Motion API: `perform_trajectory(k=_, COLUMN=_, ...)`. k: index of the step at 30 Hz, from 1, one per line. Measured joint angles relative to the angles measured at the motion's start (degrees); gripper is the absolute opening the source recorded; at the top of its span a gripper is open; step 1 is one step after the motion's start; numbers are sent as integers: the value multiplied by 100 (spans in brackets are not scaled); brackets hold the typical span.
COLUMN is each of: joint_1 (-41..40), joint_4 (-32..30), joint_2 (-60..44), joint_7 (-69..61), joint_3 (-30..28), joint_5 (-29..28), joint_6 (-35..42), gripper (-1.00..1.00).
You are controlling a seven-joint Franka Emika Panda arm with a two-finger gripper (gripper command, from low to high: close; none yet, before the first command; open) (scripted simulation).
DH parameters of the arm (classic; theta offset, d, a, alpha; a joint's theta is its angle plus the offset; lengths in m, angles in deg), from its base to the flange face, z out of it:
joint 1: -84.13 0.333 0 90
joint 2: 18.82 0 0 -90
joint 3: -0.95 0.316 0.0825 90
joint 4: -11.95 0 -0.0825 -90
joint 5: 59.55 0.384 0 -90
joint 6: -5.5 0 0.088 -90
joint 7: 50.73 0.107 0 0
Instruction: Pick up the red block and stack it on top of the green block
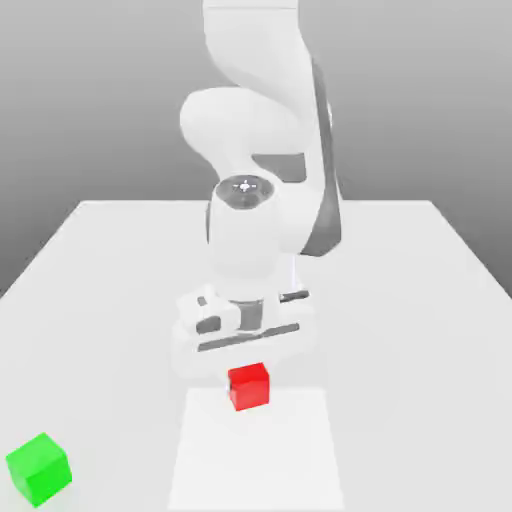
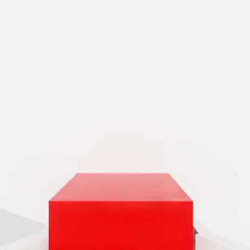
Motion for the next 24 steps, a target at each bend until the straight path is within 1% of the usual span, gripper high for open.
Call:
perform_trajectory(k=5, joint_1=-26, joint_4=-121, joint_2=939, joint_7=136, joint_3=-29, joint_5=-187, joint_6=814, gripper=-100)
perform_trajectory(k=8, joint_1=-17, joint_4=-170, joint_2=1462, joint_7=118, joint_3=-56, joint_5=-128, joint_6=1294, gripper=-100)
perform_trajectory(k=9, joint_1=-27, joint_4=-47, joint_2=1459, joint_7=155, joint_3=-103, joint_5=1, joint_6=1410, gripper=-100)
perform_trajectory(k=13, joint_1=-237, joint_4=707, joint_2=1111, joint_7=489, joint_3=-359, joint_5=532, joint_6=1817, gripper=-100)
perform_trajectory(k=16, joint_1=-597, joint_4=1331, joint_2=759, joint_7=911, joint_3=-496, joint_5=736, joint_6=2106, gripper=-100)
perform_trajectory(k=20, joint_1=-975, joint_4=2164, joint_2=273, joint_7=1642, joint_3=-729, joint_5=771, joint_6=2479, gripper=-100)
perform_trajectory(k=24, joint_1=-1200, joint_4=2994, joint_2=-210, joint_7=2483, joint_3=-1097, joint_5=654, joint_6=2843, gripper=-100)
